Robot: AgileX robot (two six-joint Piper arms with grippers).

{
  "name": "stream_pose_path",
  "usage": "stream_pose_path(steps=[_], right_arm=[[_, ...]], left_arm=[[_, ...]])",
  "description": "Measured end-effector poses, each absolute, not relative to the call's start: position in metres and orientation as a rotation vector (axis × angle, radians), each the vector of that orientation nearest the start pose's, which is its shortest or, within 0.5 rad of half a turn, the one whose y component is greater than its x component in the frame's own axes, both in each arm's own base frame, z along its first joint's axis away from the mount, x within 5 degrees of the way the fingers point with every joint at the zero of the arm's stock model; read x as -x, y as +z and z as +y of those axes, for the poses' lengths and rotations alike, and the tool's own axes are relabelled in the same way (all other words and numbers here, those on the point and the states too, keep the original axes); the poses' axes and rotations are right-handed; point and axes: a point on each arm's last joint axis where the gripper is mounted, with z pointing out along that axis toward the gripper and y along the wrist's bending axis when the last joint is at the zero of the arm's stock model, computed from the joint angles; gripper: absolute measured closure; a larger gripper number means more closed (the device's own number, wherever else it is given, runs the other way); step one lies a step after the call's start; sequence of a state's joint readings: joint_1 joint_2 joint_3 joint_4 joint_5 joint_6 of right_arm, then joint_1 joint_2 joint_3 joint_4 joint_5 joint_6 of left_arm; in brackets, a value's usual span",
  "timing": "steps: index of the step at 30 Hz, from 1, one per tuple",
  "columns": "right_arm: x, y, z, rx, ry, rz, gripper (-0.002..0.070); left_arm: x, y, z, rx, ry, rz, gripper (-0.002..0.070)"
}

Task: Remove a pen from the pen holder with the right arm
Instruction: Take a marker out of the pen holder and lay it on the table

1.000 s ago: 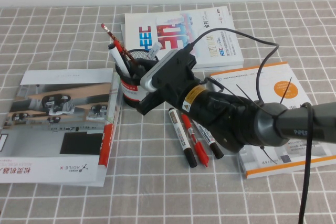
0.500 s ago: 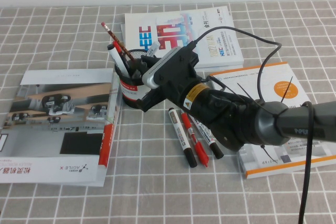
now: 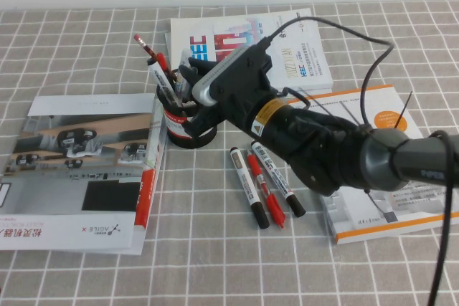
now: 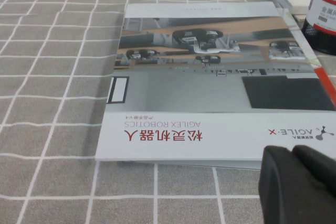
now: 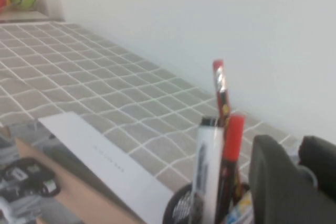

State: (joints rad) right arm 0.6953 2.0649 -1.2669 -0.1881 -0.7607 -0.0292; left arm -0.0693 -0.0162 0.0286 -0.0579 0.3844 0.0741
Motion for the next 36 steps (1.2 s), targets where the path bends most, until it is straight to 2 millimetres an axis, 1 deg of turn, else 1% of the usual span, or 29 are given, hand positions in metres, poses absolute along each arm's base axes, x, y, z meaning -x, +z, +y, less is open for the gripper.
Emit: stream_pose_path(steps=[5,12,18,22,24,28,30,33,36], right_arm=[[-0.343,0.233,0.302,0.750,0.510,1.343,0.0629],[-0.333,0.271,0.293,0.773,0.476,1.345,0.0629],[-0.320,0.309,0.280,0.770,0.448,1.346,0.0629],[-0.309,0.335,0.267,0.778,0.413,1.377,0.0629],[-0.301,0.347,0.258,0.785,0.388,1.419,0.0629],[-0.288,0.360,0.242,0.787,0.351,1.556,0.0629],[-0.281,0.364,0.233,0.773,0.344,1.654,0.0629],[-0.271,0.363,0.222,0.749,0.345,1.811,0.0629],[-0.265,0.355,0.216,0.747,0.343,1.982,0.0629]], left_arm=[[-0.052,0.170,-0.006,-0.099,-0.054,1.877,0.0678],[-0.052,0.170,-0.006,-0.099,-0.054,1.877,0.0678],[-0.052,0.170,-0.006,-0.099,-0.054,1.877,0.0678],[-0.052,0.170,-0.006,-0.099,-0.054,1.877,0.0678],[-0.052,0.170,-0.006,-0.099,-0.054,1.877,0.0678],[-0.052,0.170,-0.006,-0.099,-0.054,1.877,0.0678],[-0.052,0.170,-0.006,-0.099,-0.054,1.877,0.0678],[-0.052,0.170,-0.006,-0.099,-0.054,1.877,0.0678],[-0.052,0.170,-0.006,-0.099,-0.054,1.877,0.0678]])
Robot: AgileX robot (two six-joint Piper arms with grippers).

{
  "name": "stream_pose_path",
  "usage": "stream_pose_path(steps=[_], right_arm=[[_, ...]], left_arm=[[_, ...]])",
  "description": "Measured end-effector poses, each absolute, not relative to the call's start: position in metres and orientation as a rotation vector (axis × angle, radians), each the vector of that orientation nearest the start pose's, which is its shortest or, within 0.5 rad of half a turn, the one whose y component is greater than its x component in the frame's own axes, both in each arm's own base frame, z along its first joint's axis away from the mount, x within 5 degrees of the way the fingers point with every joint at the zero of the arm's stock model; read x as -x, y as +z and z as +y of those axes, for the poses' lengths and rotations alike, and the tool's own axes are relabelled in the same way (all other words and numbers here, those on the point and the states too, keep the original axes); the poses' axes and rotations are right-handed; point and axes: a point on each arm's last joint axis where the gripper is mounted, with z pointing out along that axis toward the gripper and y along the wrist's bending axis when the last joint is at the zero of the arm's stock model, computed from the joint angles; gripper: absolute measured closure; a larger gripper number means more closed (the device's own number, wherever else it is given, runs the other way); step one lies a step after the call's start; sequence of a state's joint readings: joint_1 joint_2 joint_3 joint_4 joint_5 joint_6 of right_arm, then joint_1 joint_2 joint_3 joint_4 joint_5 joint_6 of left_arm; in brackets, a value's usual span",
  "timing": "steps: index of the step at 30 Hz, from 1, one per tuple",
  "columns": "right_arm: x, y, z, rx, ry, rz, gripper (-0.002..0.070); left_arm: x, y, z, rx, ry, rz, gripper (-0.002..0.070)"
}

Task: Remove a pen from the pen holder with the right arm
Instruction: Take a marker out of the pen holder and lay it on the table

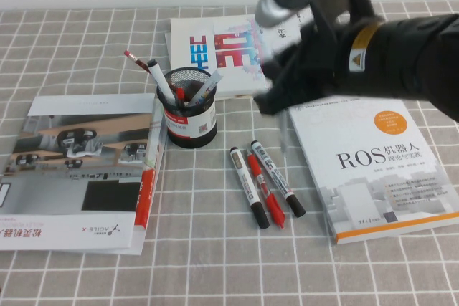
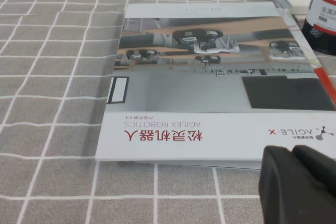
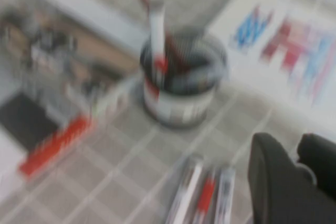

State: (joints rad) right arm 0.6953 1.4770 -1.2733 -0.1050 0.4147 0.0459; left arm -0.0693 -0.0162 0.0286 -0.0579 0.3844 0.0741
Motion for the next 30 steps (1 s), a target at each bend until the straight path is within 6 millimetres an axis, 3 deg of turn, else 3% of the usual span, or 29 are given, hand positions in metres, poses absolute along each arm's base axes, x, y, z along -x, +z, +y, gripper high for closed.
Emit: stream_pose_path(steps=[6,15,24,30], right_arm=[[-0.266,0.340,0.222,0.762,0.354,2.278,0.0629],[-0.294,0.304,0.265,0.842,0.501,2.524,0.0629],[-0.333,0.259,0.302,0.858,0.515,2.597,0.0629],[-0.349,0.240,0.310,0.829,0.528,2.607,0.0629]], left_arm=[[-0.052,0.170,-0.006,-0.099,-0.054,1.877,0.0678],[-0.052,0.170,-0.006,-0.099,-0.054,1.877,0.0678],[-0.052,0.170,-0.006,-0.099,-0.054,1.877,0.0678],[-0.052,0.170,-0.006,-0.099,-0.054,1.877,0.0678]])
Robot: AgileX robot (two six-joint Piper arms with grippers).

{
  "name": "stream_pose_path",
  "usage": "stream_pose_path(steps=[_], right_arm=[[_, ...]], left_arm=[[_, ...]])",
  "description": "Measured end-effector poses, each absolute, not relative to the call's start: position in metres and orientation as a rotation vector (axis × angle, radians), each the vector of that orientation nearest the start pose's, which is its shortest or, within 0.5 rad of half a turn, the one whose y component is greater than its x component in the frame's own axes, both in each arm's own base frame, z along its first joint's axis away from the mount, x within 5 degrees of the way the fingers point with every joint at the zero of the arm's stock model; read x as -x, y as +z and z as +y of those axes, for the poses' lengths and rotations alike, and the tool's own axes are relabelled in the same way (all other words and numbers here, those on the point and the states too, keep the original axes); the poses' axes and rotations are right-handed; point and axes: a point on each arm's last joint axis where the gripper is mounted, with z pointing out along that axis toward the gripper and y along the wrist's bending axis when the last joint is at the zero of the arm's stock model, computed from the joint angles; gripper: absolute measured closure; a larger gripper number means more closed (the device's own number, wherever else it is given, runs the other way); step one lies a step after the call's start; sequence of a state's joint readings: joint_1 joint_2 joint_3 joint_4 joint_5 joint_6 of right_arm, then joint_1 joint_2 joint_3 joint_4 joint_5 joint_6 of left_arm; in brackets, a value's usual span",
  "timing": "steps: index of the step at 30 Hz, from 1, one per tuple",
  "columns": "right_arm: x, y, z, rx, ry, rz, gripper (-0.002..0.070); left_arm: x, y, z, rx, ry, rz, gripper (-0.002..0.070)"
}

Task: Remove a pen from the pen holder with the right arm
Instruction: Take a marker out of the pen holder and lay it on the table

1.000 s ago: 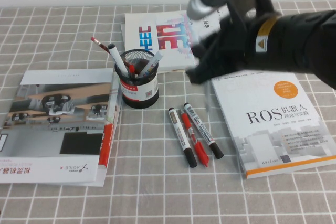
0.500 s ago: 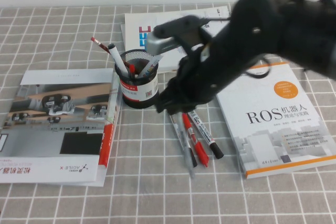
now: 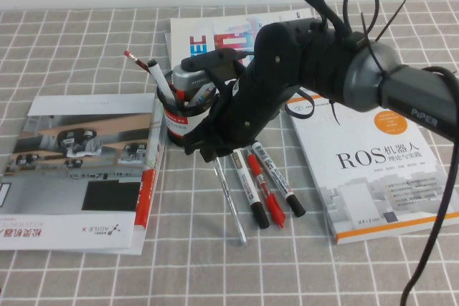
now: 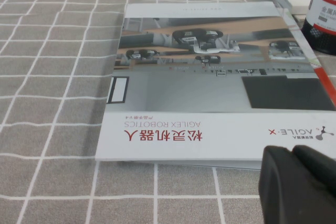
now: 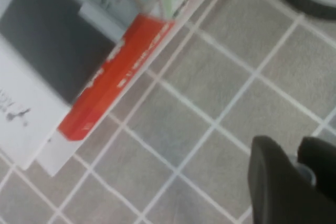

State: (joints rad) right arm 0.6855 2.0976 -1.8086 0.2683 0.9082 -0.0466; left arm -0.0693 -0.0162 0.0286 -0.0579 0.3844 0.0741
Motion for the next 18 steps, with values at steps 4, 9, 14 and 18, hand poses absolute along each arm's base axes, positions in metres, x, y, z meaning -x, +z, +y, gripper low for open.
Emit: stream_pose_path(steps=[4,9,14,18], right_arm=[[-0.356,0.230,0.309,0.801,0.530,2.616,0.0629],[-0.363,0.220,0.307,0.777,0.524,2.616,0.0629],[-0.368,0.212,0.307,0.760,0.520,2.615,0.0629],[-0.371,0.212,0.307,0.746,0.523,2.595,0.0630]], left_arm=[[-0.052,0.170,-0.006,-0.099,-0.054,1.877,0.0678],[-0.052,0.170,-0.006,-0.099,-0.054,1.877,0.0678],[-0.052,0.170,-0.006,-0.099,-0.054,1.877,0.0678],[-0.052,0.170,-0.006,-0.099,-0.054,1.877,0.0678]])
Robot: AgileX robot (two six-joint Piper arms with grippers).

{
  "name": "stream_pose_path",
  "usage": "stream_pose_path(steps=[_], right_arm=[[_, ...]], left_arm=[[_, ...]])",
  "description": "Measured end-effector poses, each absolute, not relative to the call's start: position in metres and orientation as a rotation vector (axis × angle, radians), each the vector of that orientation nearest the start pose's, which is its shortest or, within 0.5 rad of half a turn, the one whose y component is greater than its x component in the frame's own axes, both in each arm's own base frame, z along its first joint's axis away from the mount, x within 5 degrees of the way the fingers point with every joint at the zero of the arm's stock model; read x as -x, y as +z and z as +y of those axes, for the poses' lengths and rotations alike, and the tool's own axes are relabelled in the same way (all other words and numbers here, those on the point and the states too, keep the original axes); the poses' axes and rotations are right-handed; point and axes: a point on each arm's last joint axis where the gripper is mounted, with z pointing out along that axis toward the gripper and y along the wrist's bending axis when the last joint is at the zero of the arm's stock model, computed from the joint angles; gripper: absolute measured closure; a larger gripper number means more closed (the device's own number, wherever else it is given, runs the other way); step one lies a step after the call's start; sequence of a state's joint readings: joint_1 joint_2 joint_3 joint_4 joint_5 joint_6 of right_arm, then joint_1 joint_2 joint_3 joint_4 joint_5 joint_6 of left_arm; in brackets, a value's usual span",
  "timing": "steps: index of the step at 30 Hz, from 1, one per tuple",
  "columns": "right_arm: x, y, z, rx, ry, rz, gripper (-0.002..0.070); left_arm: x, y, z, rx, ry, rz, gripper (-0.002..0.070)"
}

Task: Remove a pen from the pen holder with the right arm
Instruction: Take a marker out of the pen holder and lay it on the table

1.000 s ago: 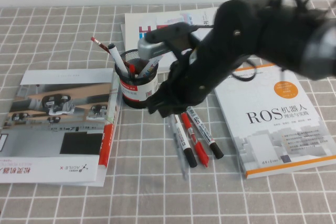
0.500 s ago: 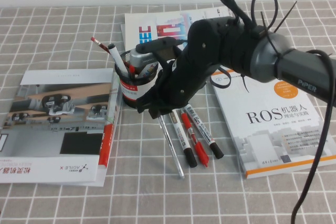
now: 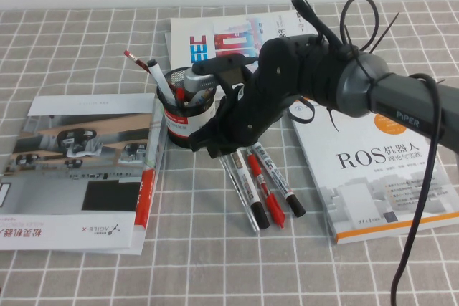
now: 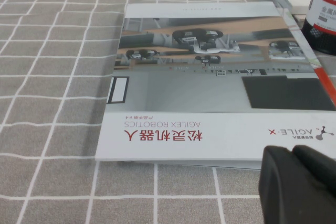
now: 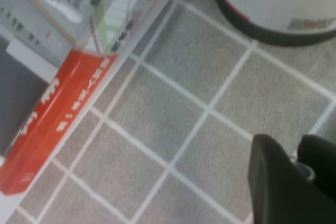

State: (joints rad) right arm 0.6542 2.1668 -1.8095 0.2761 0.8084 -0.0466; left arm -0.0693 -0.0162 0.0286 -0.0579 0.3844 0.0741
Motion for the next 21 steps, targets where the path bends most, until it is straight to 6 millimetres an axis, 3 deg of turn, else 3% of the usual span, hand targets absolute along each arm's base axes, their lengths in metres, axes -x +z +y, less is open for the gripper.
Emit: stream_pose_path(steps=[10,17,21], right_arm=[[-0.3739,0.2120,0.3086,0.730,0.528,2.566,0.0619],[-0.3739,0.2120,0.3086,0.730,0.528,2.566,0.0512],[-0.3739,0.2120,0.3086,0.730,0.528,2.566,0.0491]], left_arm=[[-0.0518,0.1700,-0.0056,-0.099,-0.054,1.877,0.0678],[-0.0518,0.1700,-0.0056,-0.099,-0.054,1.877,0.0678],[-0.0518,0.1700,-0.0056,-0.099,-0.054,1.877,0.0678]])
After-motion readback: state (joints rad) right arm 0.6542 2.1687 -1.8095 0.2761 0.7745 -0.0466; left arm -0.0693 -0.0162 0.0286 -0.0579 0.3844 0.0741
